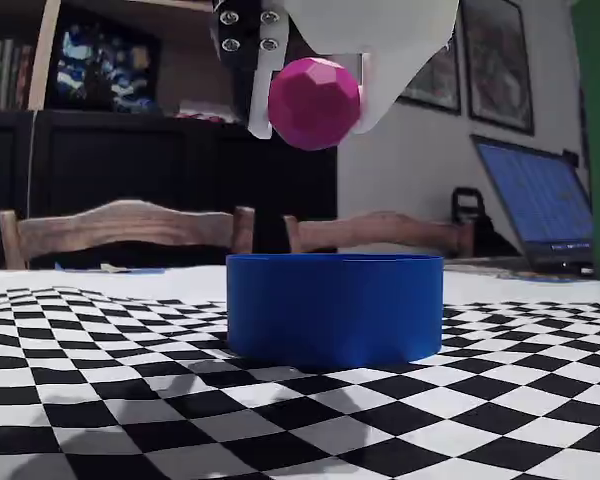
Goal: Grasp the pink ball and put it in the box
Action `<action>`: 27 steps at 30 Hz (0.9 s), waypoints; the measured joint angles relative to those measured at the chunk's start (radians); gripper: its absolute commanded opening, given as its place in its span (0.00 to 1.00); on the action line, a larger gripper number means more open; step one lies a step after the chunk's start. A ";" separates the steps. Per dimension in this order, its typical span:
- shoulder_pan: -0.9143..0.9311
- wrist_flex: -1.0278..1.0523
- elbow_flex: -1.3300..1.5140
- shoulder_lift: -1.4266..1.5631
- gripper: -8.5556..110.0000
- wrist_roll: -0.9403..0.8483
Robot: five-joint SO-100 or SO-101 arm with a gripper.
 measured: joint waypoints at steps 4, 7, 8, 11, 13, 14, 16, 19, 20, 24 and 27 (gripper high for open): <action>0.000 0.000 -0.026 -0.026 0.07 0.000; 0.000 0.000 -0.034 -0.041 0.07 0.000; 0.000 0.000 -0.037 -0.049 0.07 0.000; 0.000 0.000 -0.055 -0.067 0.07 0.000; 0.000 0.000 -0.069 -0.084 0.07 0.000; 0.003 0.000 -0.074 -0.092 0.07 0.000; 0.011 0.009 -0.089 -0.103 0.07 0.000; 0.014 0.015 -0.109 -0.120 0.07 0.000; 0.012 0.018 -0.114 -0.126 0.07 0.000; 0.011 0.018 -0.138 -0.153 0.07 0.000; 0.009 0.021 -0.155 -0.172 0.07 0.000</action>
